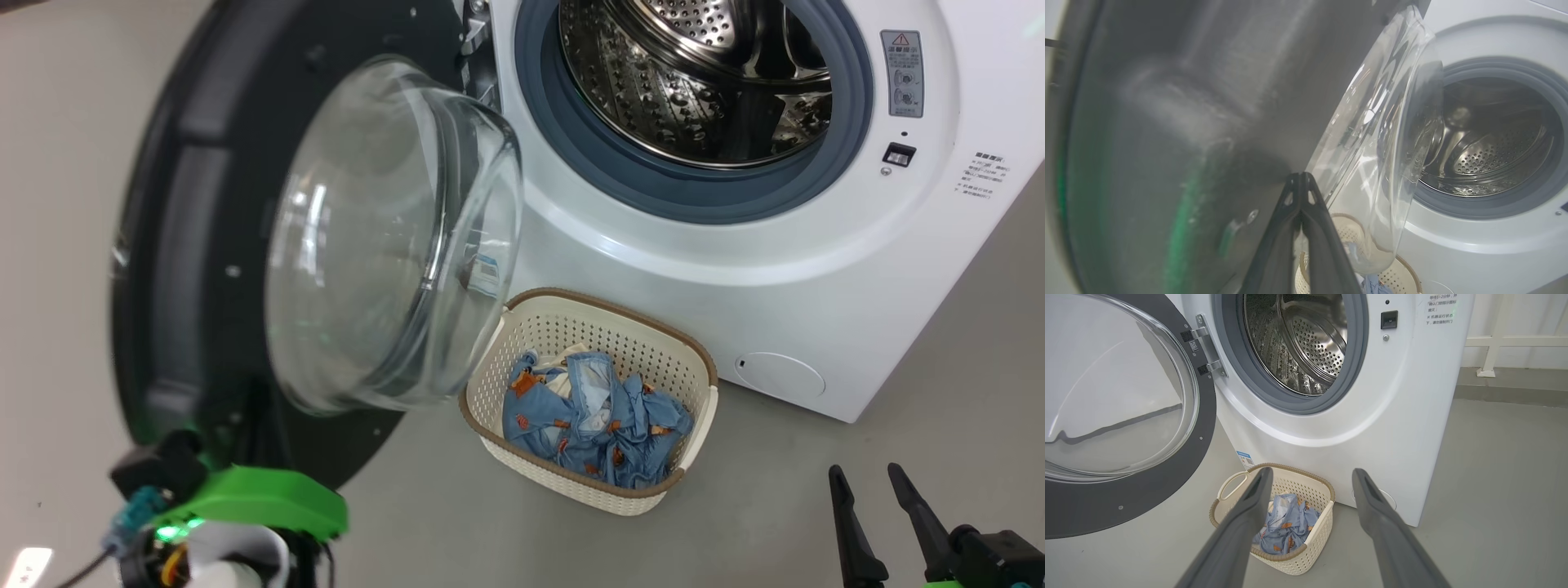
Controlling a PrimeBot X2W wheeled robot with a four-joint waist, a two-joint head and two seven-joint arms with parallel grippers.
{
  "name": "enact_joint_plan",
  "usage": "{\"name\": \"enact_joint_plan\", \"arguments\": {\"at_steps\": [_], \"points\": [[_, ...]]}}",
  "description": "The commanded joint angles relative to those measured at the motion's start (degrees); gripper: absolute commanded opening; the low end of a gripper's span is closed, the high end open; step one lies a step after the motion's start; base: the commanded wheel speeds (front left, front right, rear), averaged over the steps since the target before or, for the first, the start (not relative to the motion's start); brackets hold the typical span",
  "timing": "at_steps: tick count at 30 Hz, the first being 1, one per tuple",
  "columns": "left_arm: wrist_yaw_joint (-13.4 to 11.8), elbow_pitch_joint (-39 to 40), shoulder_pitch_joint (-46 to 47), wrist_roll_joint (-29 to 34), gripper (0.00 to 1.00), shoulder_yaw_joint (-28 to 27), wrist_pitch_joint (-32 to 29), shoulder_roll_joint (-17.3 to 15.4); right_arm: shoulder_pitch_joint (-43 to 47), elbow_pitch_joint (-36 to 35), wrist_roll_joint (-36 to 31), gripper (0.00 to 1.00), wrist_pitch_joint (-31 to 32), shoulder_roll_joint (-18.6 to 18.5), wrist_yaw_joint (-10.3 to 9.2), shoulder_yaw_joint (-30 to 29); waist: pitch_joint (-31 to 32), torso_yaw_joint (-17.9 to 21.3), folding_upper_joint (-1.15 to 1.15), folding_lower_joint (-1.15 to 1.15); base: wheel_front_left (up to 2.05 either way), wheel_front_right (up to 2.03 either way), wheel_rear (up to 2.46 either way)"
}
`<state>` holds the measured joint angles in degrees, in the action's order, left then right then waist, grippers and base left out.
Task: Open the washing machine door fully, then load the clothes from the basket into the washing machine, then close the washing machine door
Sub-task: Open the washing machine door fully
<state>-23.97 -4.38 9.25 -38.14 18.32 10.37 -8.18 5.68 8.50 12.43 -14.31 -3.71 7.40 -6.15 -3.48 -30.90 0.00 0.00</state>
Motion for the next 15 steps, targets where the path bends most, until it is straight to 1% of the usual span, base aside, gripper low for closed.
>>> {"name": "enact_joint_plan", "arguments": {"at_steps": [1,5,11,13,15], "points": [[-0.98,-1.17,3.94,-0.67,0.0,-4.36,1.31,-1.89,-0.61,-1.42,-0.21,1.0,-0.69,-0.99,0.09,1.27,-0.19,0.08,0.0,0.0,0.0,0.0,0.0],[0.03,-7.57,7.81,-1.56,0.0,-7.78,3.17,-1.65,0.01,-2.01,-0.39,1.0,-0.69,-1.52,0.09,0.68,-0.88,0.2,0.0,0.0,0.0,0.0,0.0],[2.39,-18.51,14.54,-1.26,0.0,-12.84,4.46,-2.05,1.19,-2.78,-0.61,1.0,-0.69,-1.69,0.09,-0.15,-2.0,0.86,0.0,0.0,0.0,0.0,0.0],[2.8,-20.07,15.64,-1.21,0.0,-13.91,4.53,-2.13,1.21,-2.85,-0.65,1.0,-0.69,-1.77,0.09,-0.08,-2.33,1.16,0.0,0.0,0.0,0.0,0.0],[3.68,-23.03,18.6,0.35,0.0,-17.79,4.6,-2.45,0.84,-2.86,-0.62,1.0,-0.69,-2.2,0.09,0.21,-3.25,2.07,0.0,0.0,0.0,0.0,0.0]]}}
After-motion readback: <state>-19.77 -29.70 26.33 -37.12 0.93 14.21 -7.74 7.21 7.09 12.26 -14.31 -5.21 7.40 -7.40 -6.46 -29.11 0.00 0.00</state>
